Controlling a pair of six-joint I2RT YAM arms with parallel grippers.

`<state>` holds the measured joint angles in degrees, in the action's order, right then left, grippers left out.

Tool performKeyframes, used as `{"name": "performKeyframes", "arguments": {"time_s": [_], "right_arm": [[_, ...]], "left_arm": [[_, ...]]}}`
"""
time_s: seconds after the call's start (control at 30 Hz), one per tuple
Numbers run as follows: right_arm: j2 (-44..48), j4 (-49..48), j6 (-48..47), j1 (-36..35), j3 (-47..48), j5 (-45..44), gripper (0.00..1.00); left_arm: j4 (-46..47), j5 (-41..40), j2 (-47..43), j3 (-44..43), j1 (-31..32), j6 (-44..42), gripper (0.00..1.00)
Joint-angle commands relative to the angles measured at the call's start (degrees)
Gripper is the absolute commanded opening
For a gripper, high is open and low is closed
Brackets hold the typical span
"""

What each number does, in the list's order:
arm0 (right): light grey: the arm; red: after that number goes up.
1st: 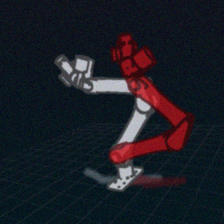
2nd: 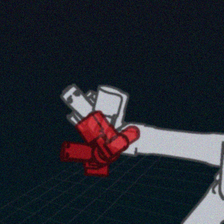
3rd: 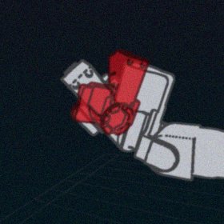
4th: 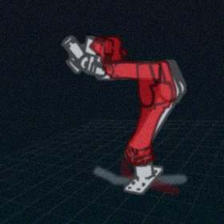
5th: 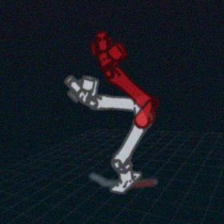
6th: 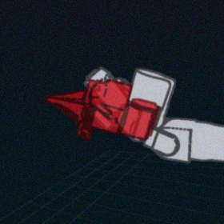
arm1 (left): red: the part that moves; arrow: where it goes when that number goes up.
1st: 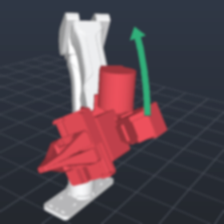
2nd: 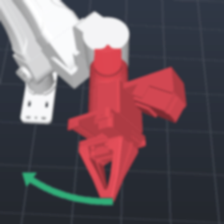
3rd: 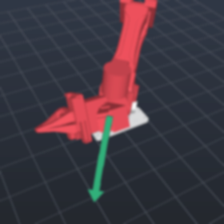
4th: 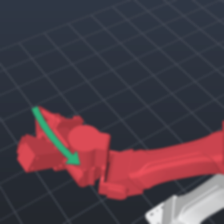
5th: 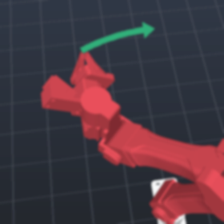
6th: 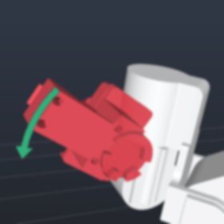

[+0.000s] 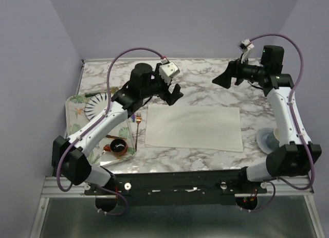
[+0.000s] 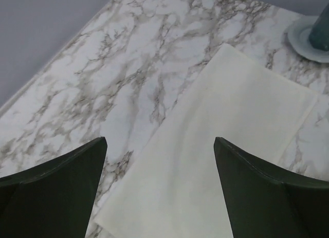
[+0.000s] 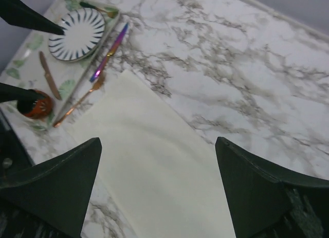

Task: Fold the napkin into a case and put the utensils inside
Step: Fold and flatten the napkin at the center of the board, then smooth out the rectangle-folded napkin at the center of the board.

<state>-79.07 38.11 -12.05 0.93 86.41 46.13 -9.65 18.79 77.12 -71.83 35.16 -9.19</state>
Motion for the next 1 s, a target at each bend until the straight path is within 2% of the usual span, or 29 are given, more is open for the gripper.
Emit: {"name": "performKeyframes", "arguments": {"time_s": [0.0, 0.03, 0.1, 0.13, 0.2, 0.37, 0.53, 0.63, 0.8, 0.97], "right_arm": [[-12.1, -7.8, 24.3, -0.8, -3.9, 17.7, 1.00], [-12.9, -8.1, 25.5, -2.1, -5.4, 18.2, 1.00], [-13.1, -11.6, 27.1, -3.5, -11.4, 17.1, 1.00], [-13.0, -13.8, 28.3, -3.7, -14.0, 16.9, 1.00], [-13.7, -20.1, 33.1, -4.5, -17.5, 17.2, 1.00], [-19.0, -27.2, 38.1, -6.0, -23.0, 17.0, 1.00], [-26.1, -31.1, 41.5, -6.2, -22.6, 17.1, 1.00], [-30.7, -33.0, 42.9, -6.2, -21.1, 17.2, 1.00], [-37.1, -33.3, 43.8, -5.0, -18.5, 16.1, 1.00], [-41.3, -33.0, 44.9, -2.4, -19.7, 15.7, 1.00]], "left_arm": [[3.8, 13.0, 10.2, -4.1, -2.2, 19.5, 0.99], [8.1, 13.9, 12.4, -2.7, -2.2, 28.2, 0.99], [15.4, 17.8, 13.8, 0.7, -2.3, 36.5, 0.99], [21.7, 18.1, 15.5, 3.7, -2.2, 43.2, 0.99], [27.2, 18.9, 17.6, 5.9, -2.3, 49.4, 0.99], [41.9, 21.2, 27.3, 8.7, -2.4, 65.6, 0.99], [50.4, 20.9, 36.9, 6.6, -2.5, 73.0, 0.99], [52.2, 20.5, 41.0, 4.9, -2.5, 74.8, 0.99], [51.5, 19.8, 46.3, 2.7, -4.4, 74.8, 0.99], [49.6, 20.9, 49.8, 2.7, -7.9, 73.4, 0.99]]}}
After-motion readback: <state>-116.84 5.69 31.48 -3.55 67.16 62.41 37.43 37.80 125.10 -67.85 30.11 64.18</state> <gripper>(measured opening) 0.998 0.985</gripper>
